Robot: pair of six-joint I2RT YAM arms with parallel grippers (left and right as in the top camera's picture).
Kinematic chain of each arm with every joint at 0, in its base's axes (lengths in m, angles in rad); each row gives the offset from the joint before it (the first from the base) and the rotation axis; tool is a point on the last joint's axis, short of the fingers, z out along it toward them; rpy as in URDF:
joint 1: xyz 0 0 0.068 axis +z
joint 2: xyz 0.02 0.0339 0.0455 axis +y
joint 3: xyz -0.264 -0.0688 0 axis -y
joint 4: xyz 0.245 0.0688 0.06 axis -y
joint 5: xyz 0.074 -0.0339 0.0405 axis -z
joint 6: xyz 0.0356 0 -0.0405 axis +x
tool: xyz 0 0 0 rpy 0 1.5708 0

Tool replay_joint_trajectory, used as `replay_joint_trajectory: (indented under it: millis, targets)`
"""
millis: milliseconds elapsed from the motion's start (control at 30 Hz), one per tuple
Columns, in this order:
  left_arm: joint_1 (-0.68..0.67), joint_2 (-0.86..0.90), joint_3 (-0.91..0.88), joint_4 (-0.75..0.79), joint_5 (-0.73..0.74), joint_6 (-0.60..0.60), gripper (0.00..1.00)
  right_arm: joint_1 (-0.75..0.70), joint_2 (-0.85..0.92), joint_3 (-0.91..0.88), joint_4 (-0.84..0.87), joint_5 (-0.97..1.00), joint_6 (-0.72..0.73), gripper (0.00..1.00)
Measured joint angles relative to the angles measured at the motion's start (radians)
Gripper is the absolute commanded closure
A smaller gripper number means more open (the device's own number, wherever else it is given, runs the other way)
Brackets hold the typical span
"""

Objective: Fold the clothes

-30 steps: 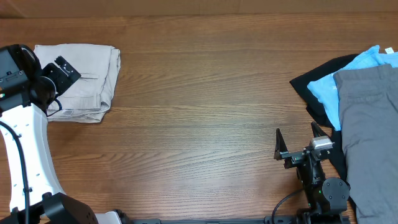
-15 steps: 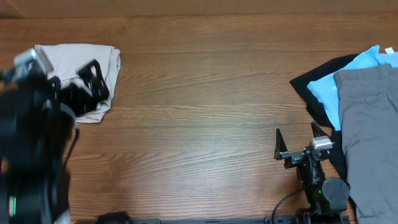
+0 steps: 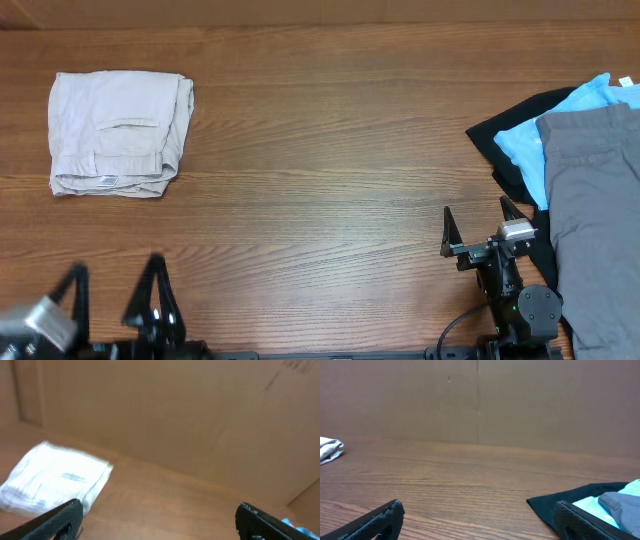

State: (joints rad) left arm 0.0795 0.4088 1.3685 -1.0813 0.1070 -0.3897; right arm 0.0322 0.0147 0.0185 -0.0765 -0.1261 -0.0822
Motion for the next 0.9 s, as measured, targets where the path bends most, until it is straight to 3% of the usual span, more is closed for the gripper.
replay_joint_trajectory:
  millis: [133, 367, 567, 900]
  targets:
    - [0.000, -0.094, -0.092, -0.082, -0.014, 0.000, 0.00, 0.000, 0.000, 0.000, 0.000, 0.000, 0.000, 0.00]
    - [0.000, -0.218, -0.378, 0.002, -0.014, -0.027, 0.00, 0.000, 0.000, 0.000, 0.000, 0.000, 0.000, 0.00]
    - [0.000, -0.305, -0.651, 0.293, -0.014, -0.059, 0.00, 0.000, 0.000, 0.000, 0.000, 0.000, 0.000, 0.00]
    - [0.000, -0.337, -1.037, 0.932, -0.013, -0.076, 0.00, 0.000, 0.000, 0.000, 0.000, 0.000, 0.001, 0.00]
